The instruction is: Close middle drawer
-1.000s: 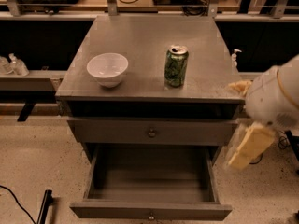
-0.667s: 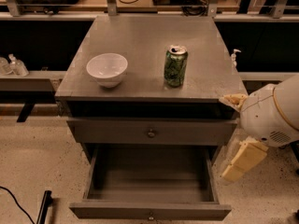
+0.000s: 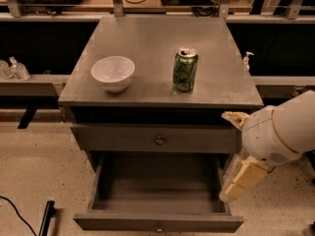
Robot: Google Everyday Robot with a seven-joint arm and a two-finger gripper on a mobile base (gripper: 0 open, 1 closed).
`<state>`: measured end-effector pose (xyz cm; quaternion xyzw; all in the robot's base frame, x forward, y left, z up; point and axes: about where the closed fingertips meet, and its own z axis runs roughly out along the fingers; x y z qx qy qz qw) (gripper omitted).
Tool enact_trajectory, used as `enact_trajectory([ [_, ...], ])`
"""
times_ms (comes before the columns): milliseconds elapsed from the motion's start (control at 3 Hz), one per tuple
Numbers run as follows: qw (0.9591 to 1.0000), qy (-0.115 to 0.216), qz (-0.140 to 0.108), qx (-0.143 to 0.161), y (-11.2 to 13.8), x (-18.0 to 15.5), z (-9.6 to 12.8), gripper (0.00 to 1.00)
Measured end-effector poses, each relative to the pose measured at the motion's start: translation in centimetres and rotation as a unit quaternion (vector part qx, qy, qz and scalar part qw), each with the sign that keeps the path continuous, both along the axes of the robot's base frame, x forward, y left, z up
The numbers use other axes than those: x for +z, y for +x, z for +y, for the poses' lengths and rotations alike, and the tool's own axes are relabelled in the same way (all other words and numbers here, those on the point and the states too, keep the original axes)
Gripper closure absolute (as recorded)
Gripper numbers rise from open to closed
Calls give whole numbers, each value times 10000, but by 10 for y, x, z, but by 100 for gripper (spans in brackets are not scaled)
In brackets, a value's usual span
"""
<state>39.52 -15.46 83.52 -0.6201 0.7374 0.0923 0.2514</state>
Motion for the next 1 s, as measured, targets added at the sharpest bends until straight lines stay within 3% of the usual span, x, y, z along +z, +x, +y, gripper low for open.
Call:
enact_trajectory([
  [333,9953,970,-35,-3,4,-113,4,0],
  [667,9892,1380,-492,-20,20,-169,0,0],
  [1000,9848,1597,-674,-60,31,-218,-6,0],
])
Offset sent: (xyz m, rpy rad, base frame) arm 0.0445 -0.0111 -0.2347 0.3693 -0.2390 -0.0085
